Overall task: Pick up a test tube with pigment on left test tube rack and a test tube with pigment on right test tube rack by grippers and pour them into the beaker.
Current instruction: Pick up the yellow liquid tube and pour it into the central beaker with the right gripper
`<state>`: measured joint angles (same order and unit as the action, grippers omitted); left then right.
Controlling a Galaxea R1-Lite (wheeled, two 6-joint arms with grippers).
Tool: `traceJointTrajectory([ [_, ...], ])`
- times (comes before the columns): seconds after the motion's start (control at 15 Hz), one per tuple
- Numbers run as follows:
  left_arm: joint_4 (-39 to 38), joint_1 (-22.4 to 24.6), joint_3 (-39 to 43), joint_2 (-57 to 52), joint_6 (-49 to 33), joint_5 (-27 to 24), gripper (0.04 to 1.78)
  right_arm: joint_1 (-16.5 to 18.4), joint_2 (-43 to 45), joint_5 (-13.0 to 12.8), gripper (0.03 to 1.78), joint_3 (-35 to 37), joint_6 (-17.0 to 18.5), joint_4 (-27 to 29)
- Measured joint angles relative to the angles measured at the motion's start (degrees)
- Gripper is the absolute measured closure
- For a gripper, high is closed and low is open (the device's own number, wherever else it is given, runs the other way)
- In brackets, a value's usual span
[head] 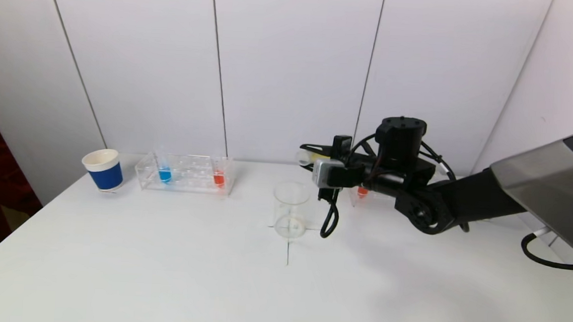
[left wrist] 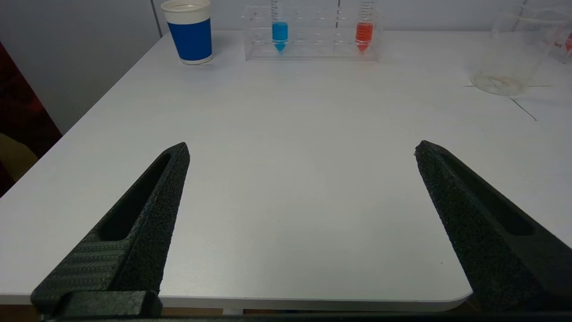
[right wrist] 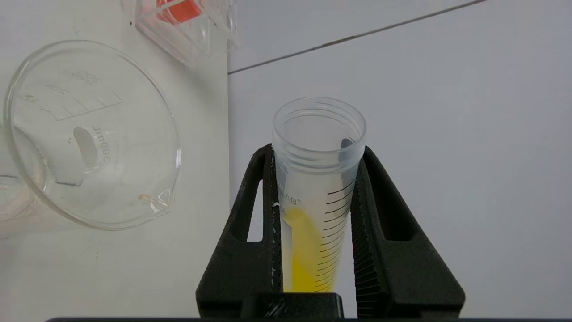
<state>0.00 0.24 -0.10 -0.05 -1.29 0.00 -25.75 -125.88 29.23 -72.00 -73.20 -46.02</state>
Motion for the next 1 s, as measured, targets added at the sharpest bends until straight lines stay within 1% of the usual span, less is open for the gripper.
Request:
traceJointTrajectory([
  [0.27,0.0,0.0,0.0,0.0,0.0,0.0,0.06,0.0,0.0,0.8,1.31,0.5,-1.4,-0.2],
  [0.73,0.0,0.0,0.0,0.0,0.0,0.0,0.06,-0.1,-0.4,1.0,1.31,1.6,-3.5,-1.4],
  [1.0,0.0,0.0,0.0,0.0,0.0,0.0,0.06,-0.1,-0.9,2.4,1.31,1.4,-5.9,-2.0],
])
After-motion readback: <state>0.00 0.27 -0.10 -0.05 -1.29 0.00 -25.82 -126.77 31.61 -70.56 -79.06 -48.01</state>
